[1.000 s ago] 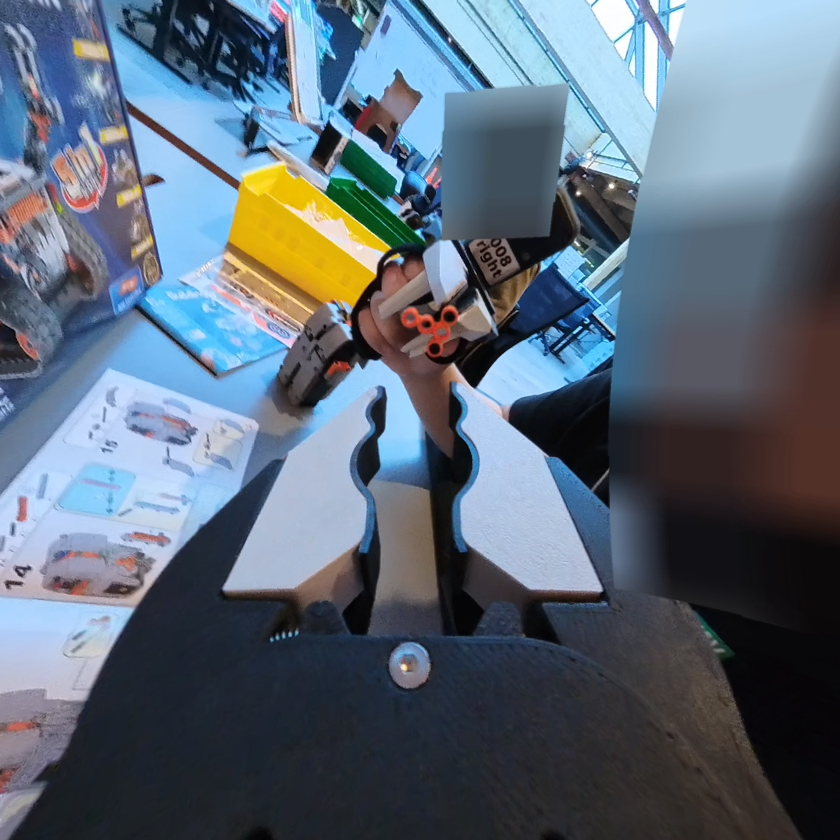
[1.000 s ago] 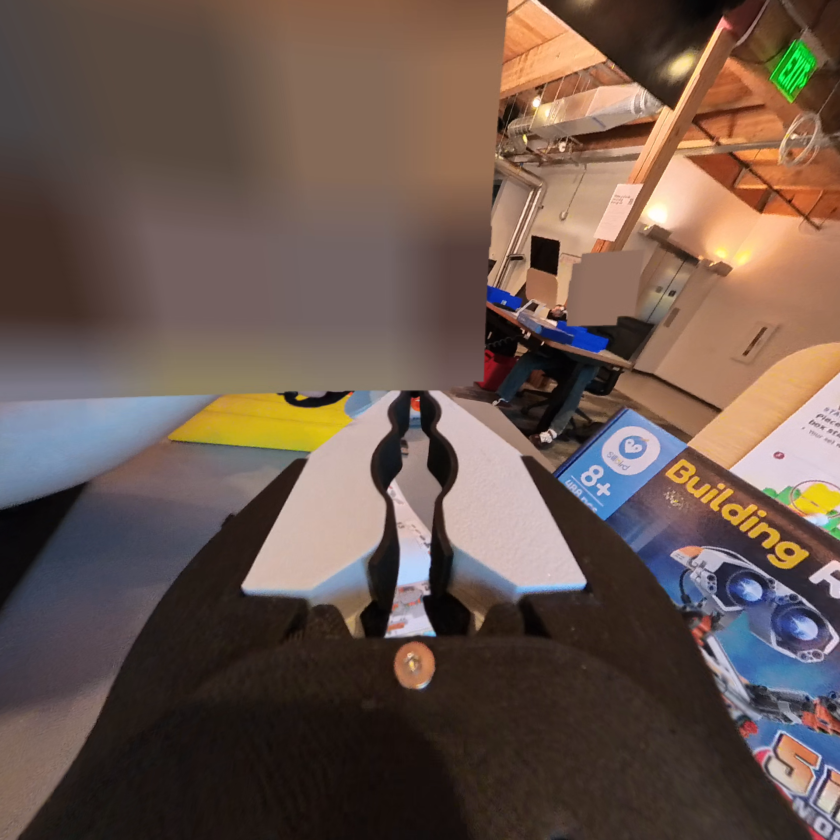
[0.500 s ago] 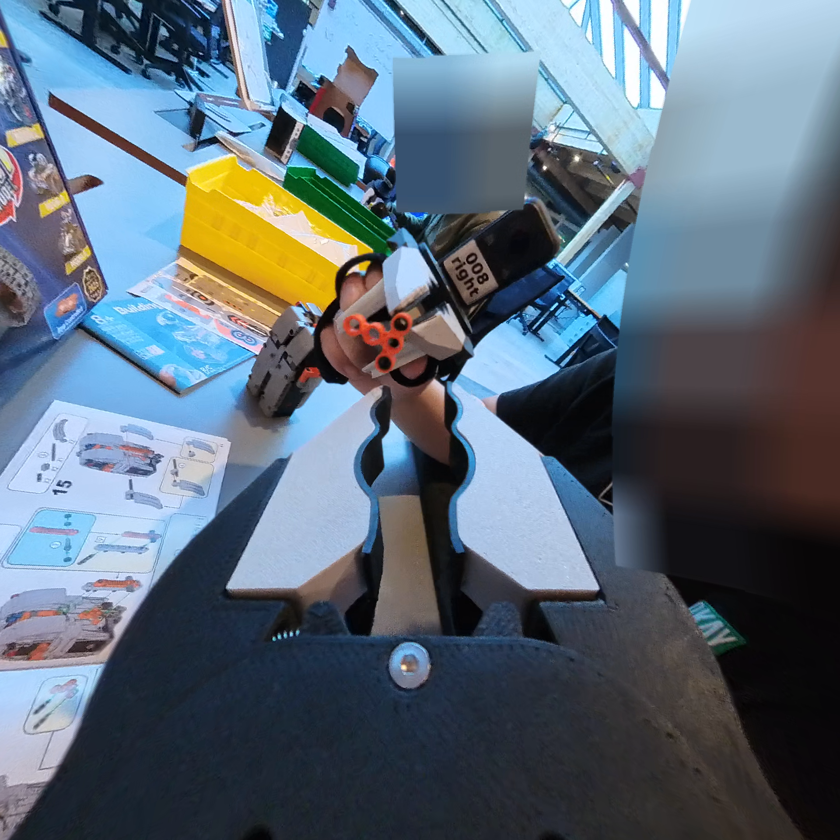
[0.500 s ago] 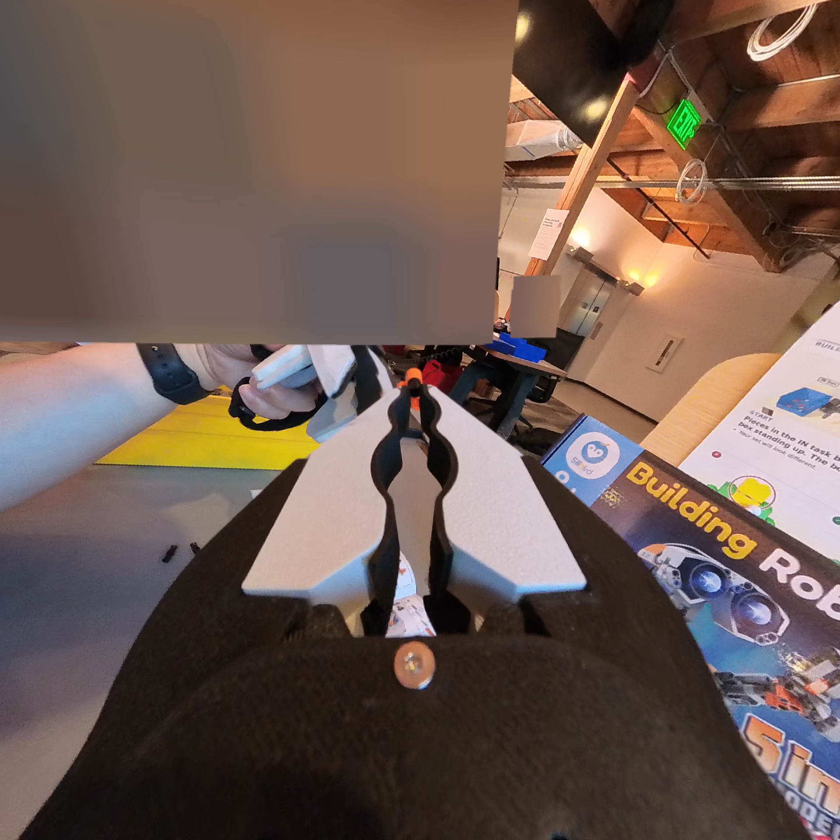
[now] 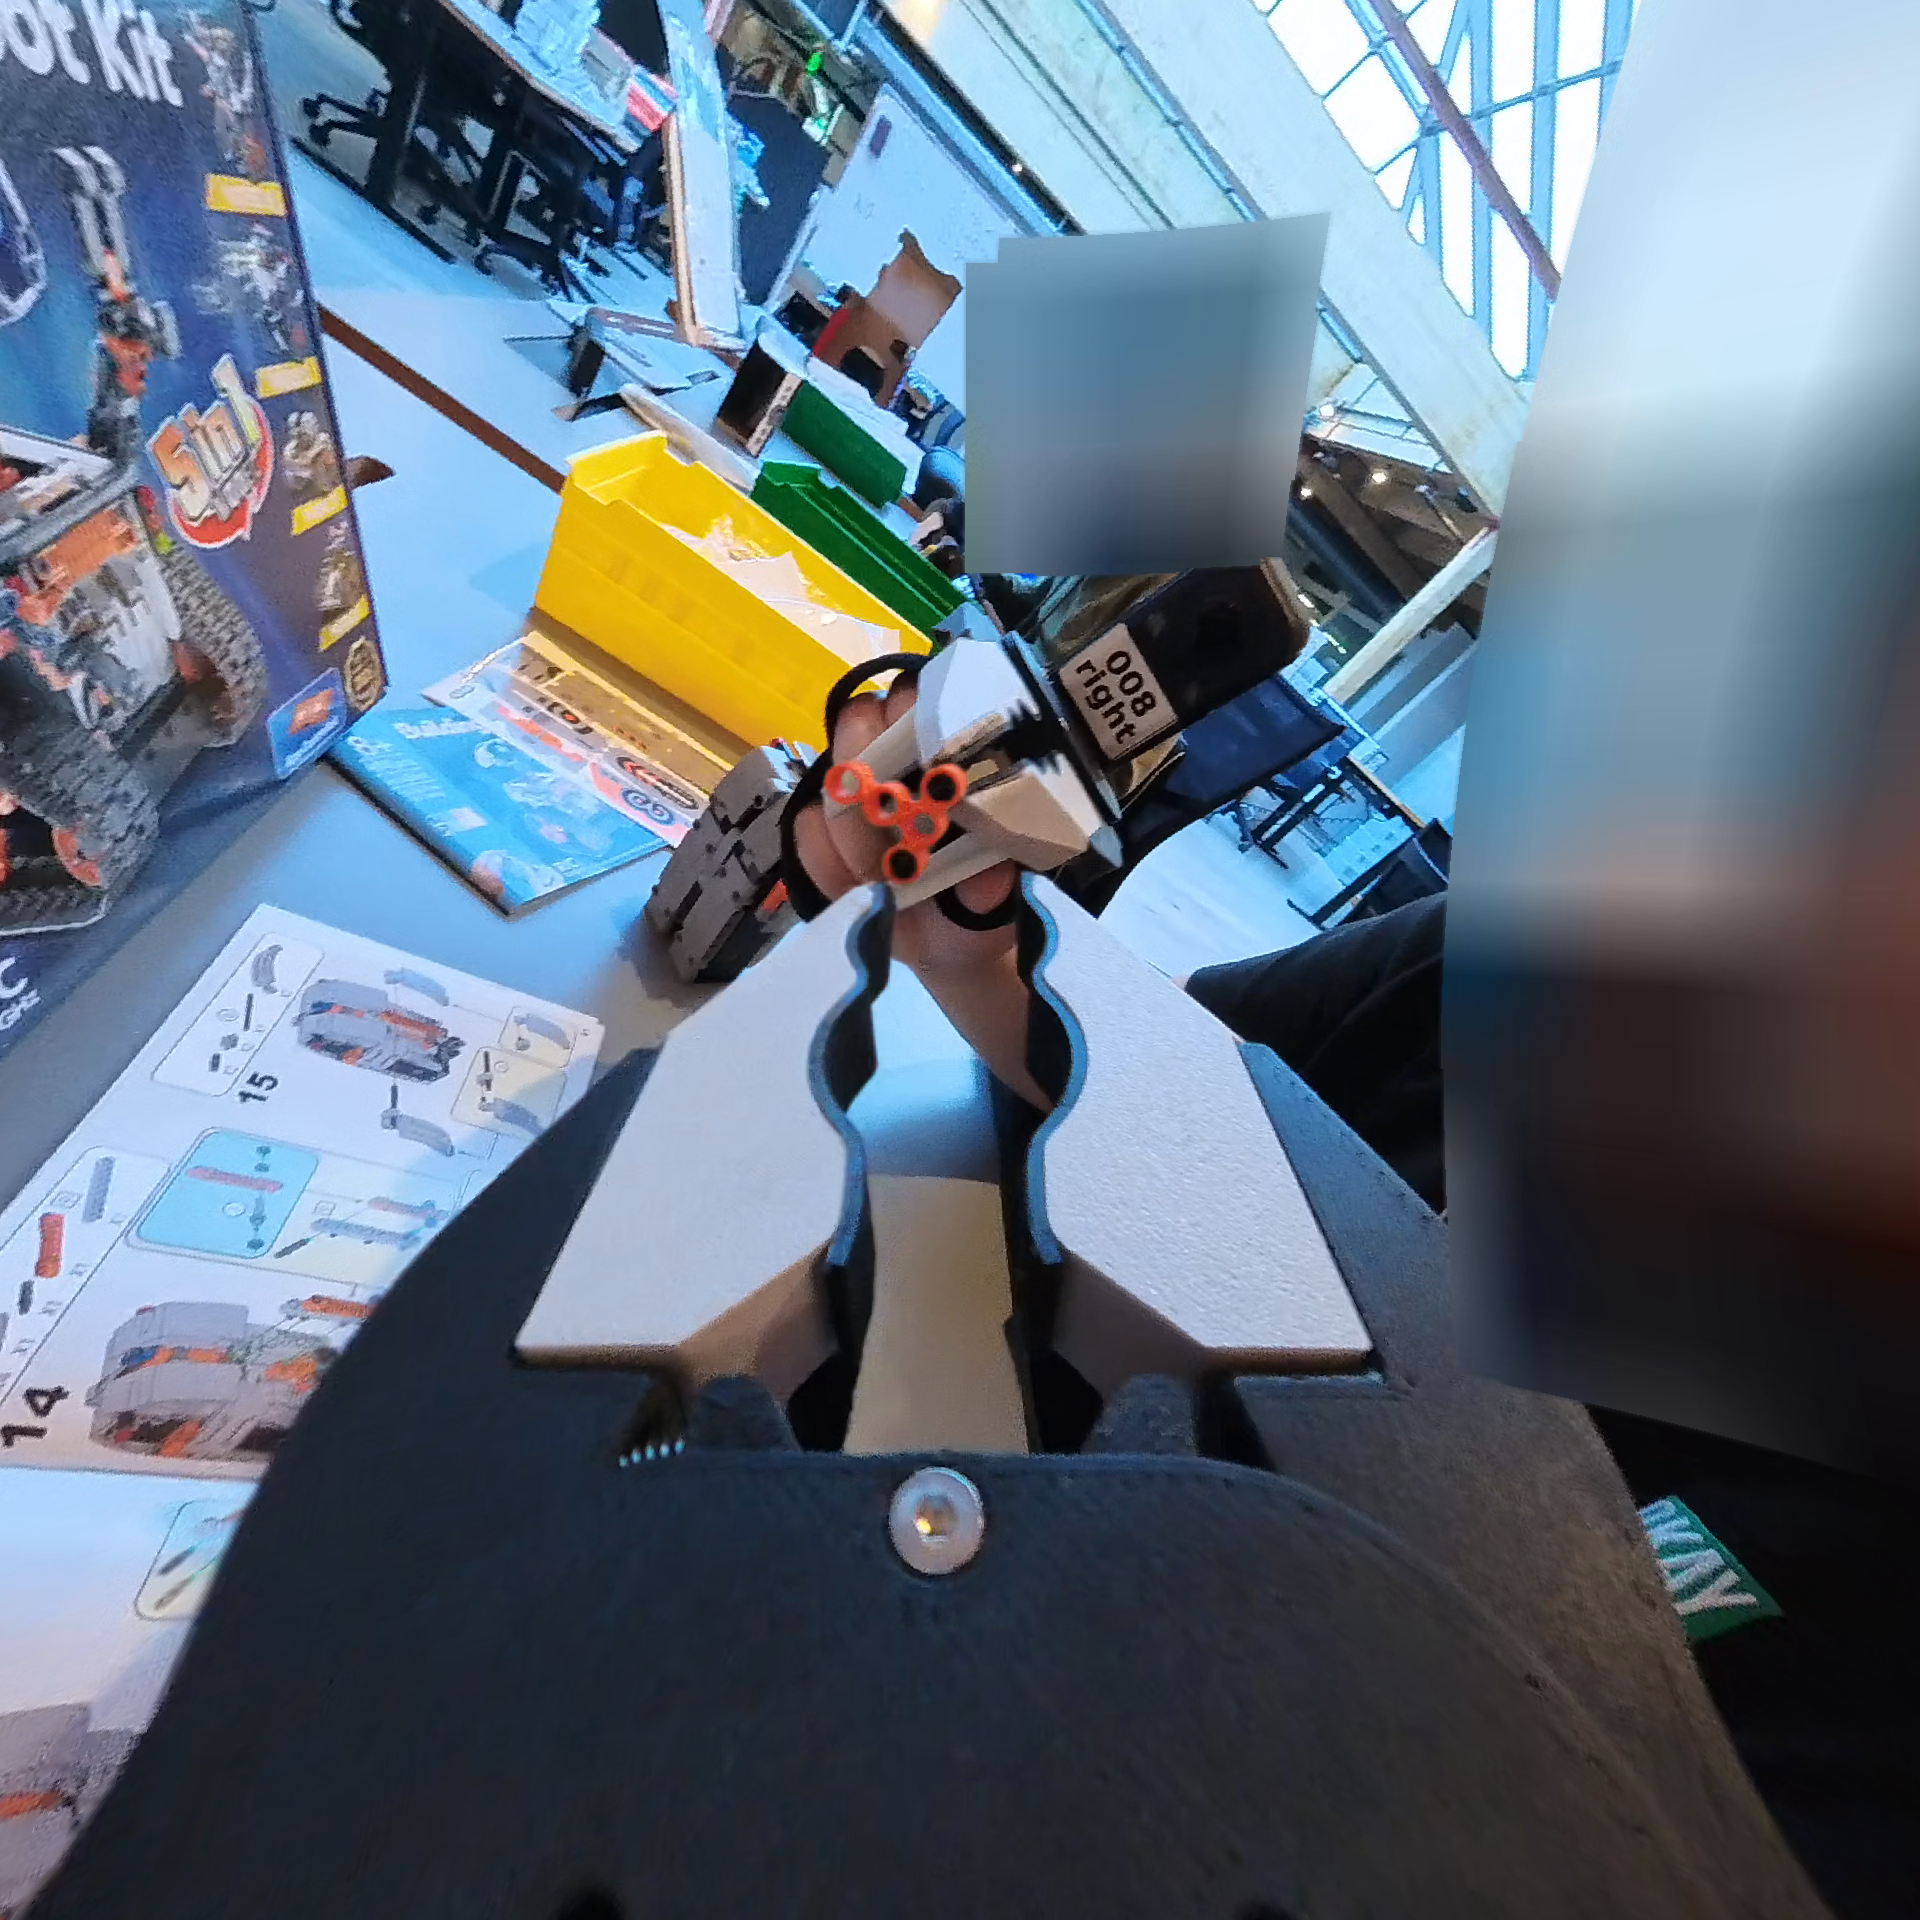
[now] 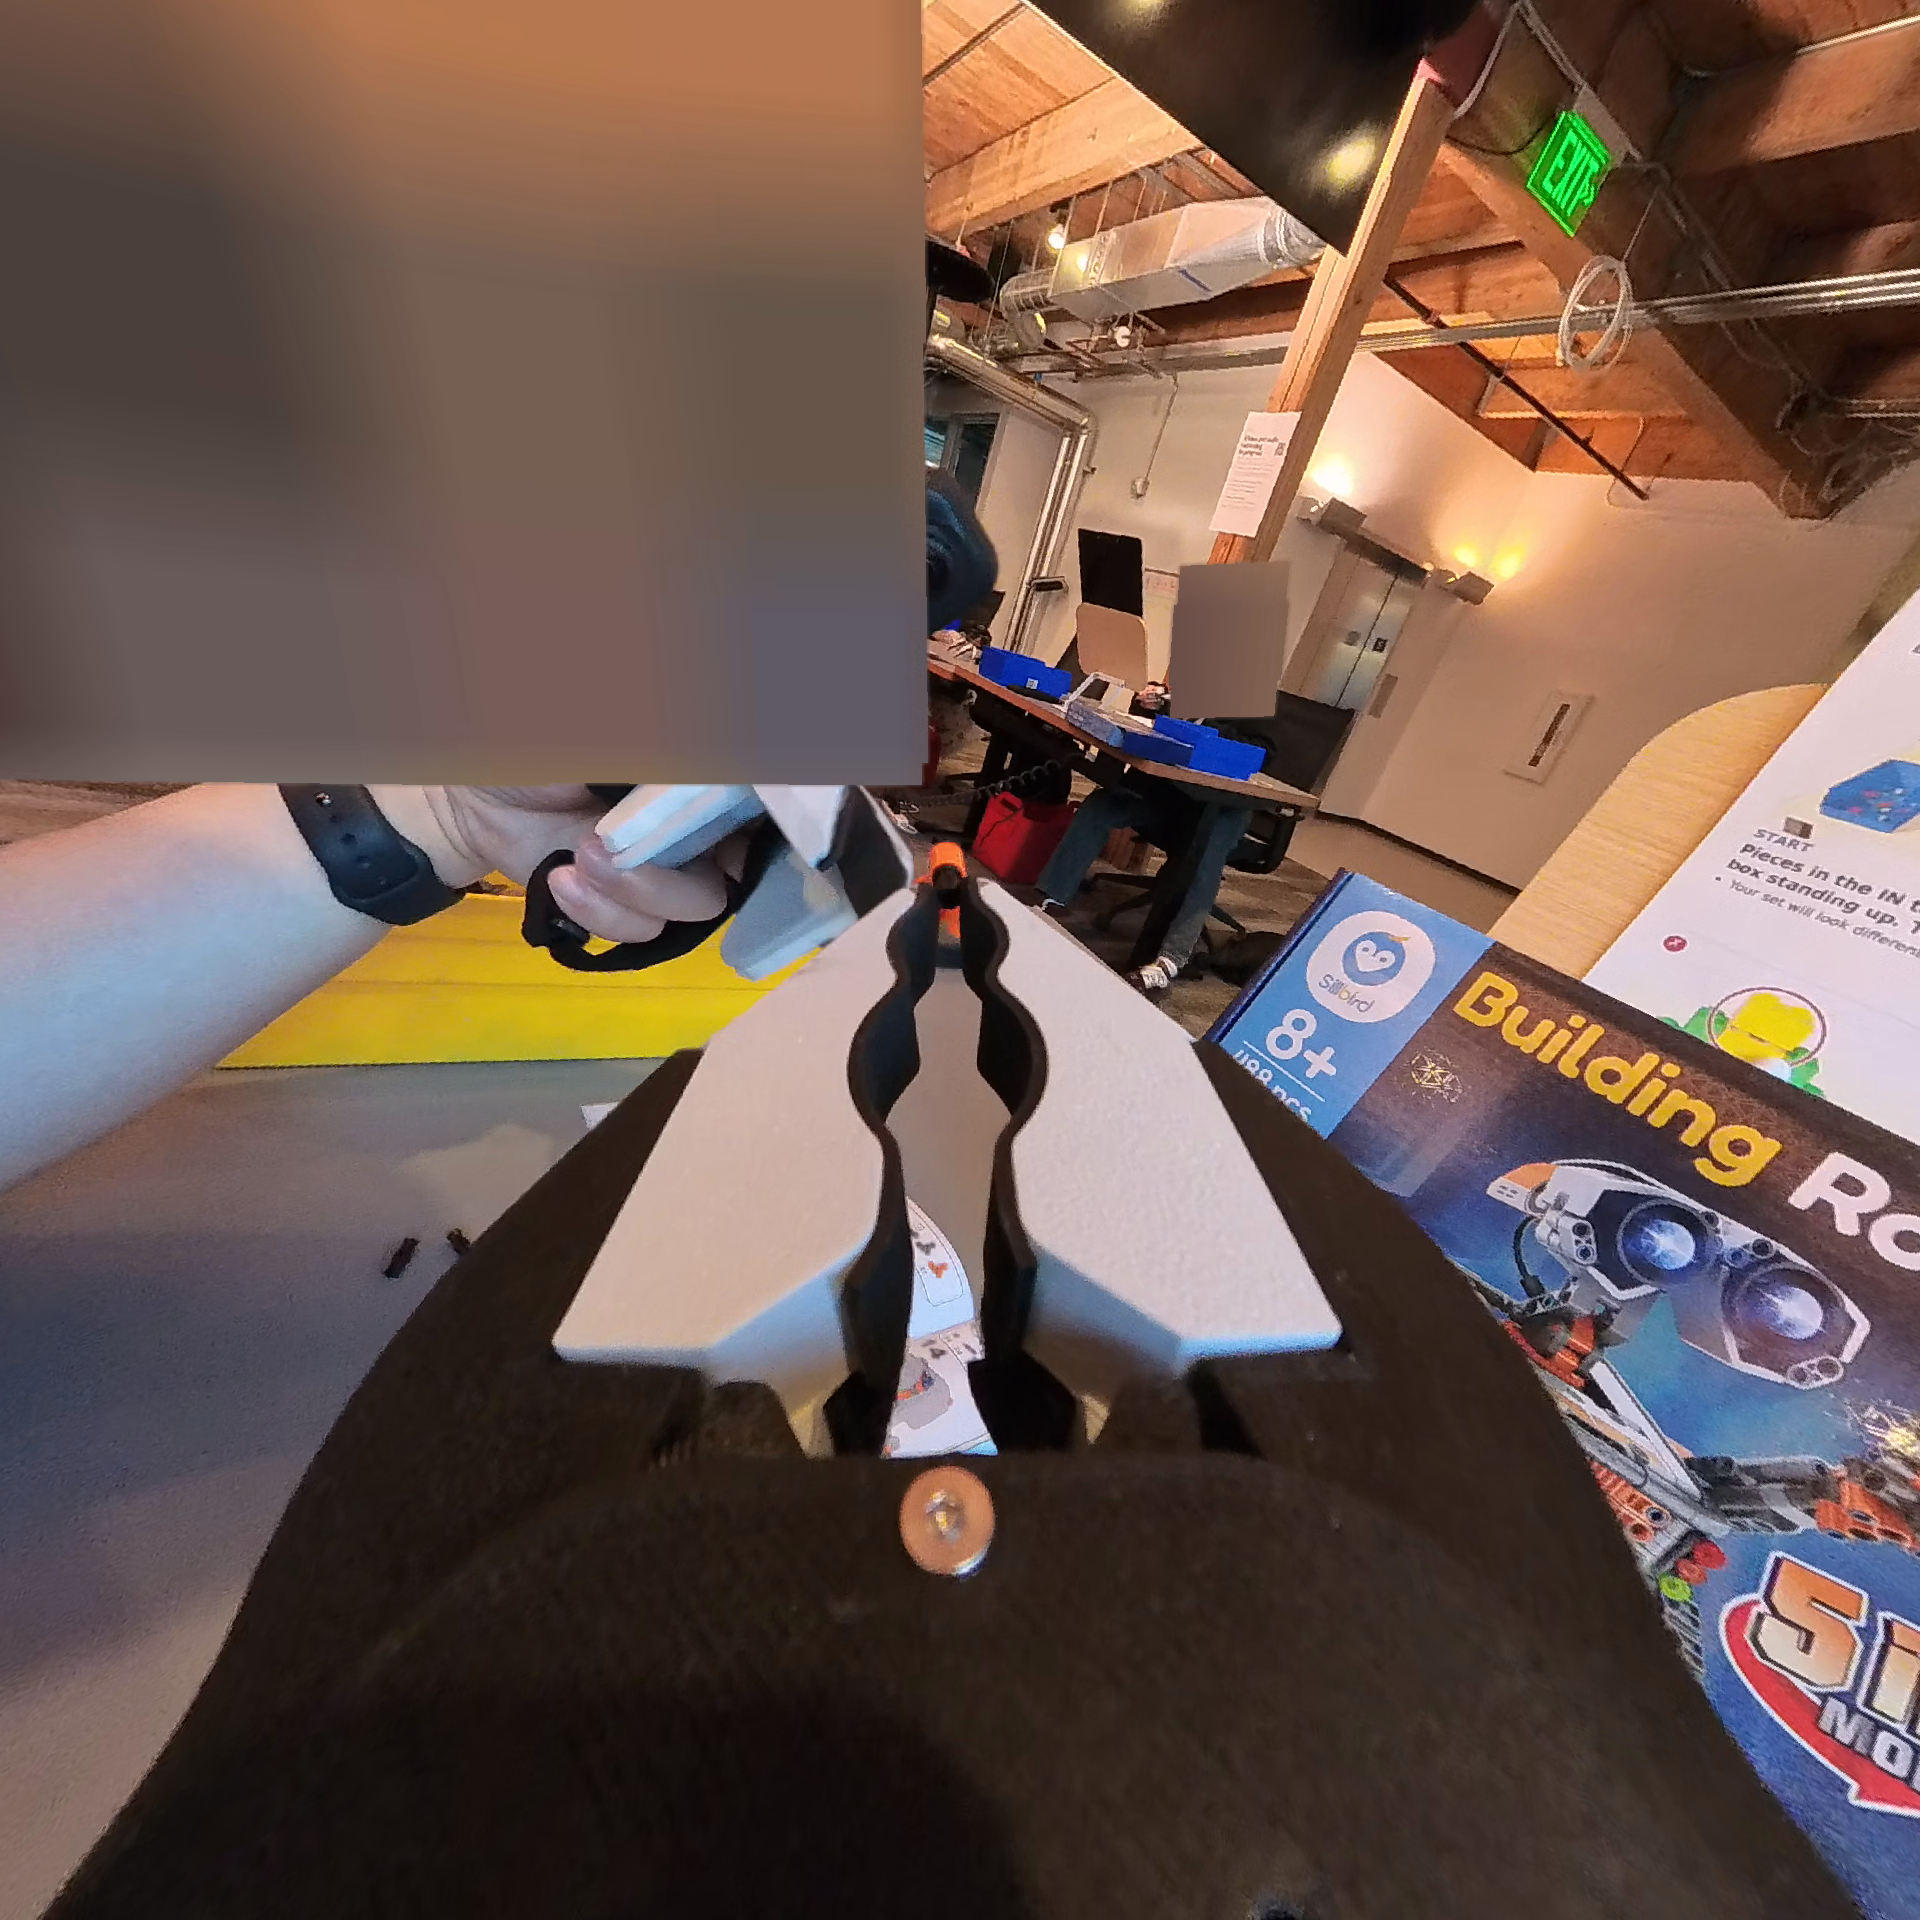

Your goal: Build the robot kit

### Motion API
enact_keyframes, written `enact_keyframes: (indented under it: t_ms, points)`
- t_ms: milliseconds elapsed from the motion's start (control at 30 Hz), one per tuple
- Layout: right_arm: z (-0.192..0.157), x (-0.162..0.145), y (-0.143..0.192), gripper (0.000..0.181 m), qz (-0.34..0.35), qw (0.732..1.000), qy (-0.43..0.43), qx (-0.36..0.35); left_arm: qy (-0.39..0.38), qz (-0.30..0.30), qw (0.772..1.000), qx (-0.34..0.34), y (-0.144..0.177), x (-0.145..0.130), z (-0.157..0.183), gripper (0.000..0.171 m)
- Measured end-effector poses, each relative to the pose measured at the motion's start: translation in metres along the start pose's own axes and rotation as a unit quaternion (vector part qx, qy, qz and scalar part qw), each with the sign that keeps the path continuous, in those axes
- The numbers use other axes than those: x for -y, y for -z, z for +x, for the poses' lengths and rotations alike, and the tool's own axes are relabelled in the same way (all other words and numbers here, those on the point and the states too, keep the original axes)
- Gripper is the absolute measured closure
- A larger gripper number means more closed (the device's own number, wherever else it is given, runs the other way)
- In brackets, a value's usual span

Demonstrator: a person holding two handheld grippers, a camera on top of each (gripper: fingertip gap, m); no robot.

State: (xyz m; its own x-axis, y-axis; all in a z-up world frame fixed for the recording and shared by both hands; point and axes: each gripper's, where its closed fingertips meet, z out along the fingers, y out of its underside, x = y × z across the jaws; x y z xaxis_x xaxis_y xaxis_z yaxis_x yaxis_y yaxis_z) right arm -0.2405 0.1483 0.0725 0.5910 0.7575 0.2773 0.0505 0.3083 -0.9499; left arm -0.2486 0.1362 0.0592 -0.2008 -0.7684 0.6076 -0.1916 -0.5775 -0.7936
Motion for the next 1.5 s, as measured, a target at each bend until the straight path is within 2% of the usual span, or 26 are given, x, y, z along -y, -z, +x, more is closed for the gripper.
enact_keyframes:
  t_ms: [167, 267, 300, 500, 600, 700, 767, 867, 967, 1200, 1300, 1500]
  points:
    - [-0.001, 0.001, 0.0, 0.179, 0.001, 1.0, 0.001, 0.001, -0.003, -0.011, 0.999, 0.03, -0.006, -0.002, -0.011, 0.15]
    - [-0.001, 0.002, 0.0, 0.179, 0.005, 1.0, -0.013, 0.007, -0.013, -0.002, 1.0, 0.028, -0.008, 0.001, -0.012, 0.159]
    - [0.0, 0.001, 0.0, 0.179, 0.006, 1.0, -0.021, 0.007, -0.022, 0.0, 1.0, 0.018, -0.009, 0.002, -0.008, 0.167]
    - [0.001, -0.003, -0.001, 0.179, 0.011, 0.993, -0.11, 0.045, -0.095, -0.003, 0.994, 0.057, -0.005, 0.006, -0.009, 0.168]
    - [-0.003, -0.011, -0.001, 0.179, -0.006, 0.984, -0.152, 0.09, -0.148, -0.029, 0.984, 0.1, -0.003, 0.002, -0.012, 0.168]
    - [0.0, -0.02, 0.002, 0.171, -0.039, 0.983, -0.152, 0.093, -0.223, -0.059, 0.962, 0.143, 0.001, -0.002, -0.013, 0.168]
    - [-0.003, -0.024, 0.005, 0.166, -0.07, 0.982, -0.141, 0.107, -0.279, -0.088, 0.939, 0.183, 0.005, -0.007, -0.016, 0.168]
    - [-0.008, -0.035, 0.013, 0.163, -0.136, 0.98, -0.082, 0.118, -0.38, -0.126, 0.884, 0.241, 0.01, -0.013, -0.021, 0.168]
    - [-0.006, -0.038, 0.016, 0.161, -0.169, 0.98, -0.024, 0.099, -0.464, -0.151, 0.828, 0.275, 0.009, -0.014, -0.023, 0.168]
    - [-0.007, -0.036, 0.016, 0.159, -0.188, 0.976, 0.085, 0.074, -0.536, -0.236, 0.747, 0.316, -0.001, -0.026, -0.04, 0.168]
    - [-0.008, -0.042, 0.017, 0.16, -0.211, 0.966, 0.135, 0.066, -0.537, -0.257, 0.733, 0.328, -0.001, -0.029, -0.047, 0.168]
    - [-0.017, -0.048, 0.01, 0.165, -0.223, 0.963, 0.129, 0.076, -0.529, -0.268, 0.734, 0.332, -0.002, -0.032, -0.05, 0.168]
